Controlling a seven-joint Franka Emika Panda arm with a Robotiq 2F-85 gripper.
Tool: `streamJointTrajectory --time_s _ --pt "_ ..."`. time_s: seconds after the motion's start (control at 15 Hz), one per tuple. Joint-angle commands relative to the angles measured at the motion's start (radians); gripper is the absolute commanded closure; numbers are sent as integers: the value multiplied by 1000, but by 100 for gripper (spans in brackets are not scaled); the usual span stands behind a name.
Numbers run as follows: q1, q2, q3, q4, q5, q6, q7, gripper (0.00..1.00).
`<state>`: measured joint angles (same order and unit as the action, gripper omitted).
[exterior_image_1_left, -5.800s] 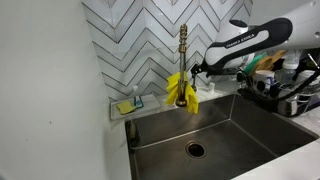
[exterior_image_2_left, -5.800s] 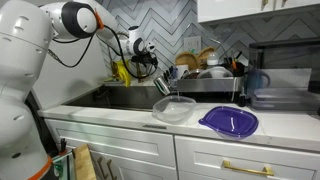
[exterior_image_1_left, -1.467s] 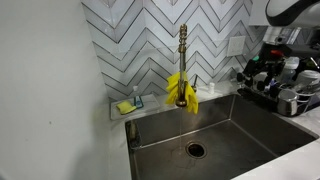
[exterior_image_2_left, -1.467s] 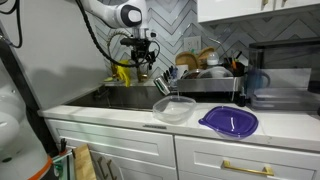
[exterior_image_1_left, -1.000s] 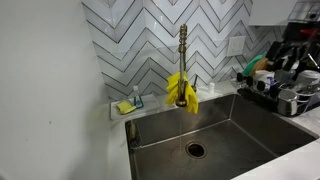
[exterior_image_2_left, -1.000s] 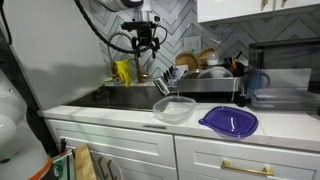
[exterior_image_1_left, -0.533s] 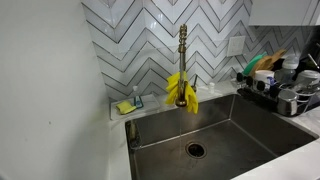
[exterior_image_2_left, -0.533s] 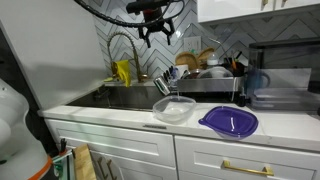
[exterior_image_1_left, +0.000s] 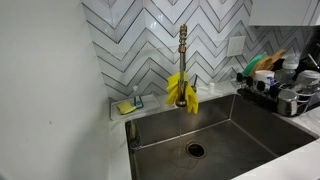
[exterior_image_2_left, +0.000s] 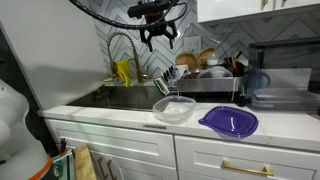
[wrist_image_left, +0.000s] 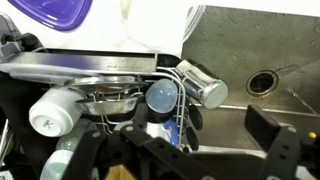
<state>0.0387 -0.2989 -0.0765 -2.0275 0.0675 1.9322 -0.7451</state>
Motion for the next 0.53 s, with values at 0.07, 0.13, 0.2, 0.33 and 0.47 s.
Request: streamJointTrajectory --time_s 0.07,0.13,0.2,0.33,0.47 --pt "-13 25 -74 -83 44 32 -154 0" --pt "-20 32 -90 -98 59 30 -185 0" --pt "-32 39 -102 -116 58 31 -209 0" --pt "-57 56 -113 -138 26 17 -219 0" --pt "-78 74 -119 -160 10 35 -228 0"
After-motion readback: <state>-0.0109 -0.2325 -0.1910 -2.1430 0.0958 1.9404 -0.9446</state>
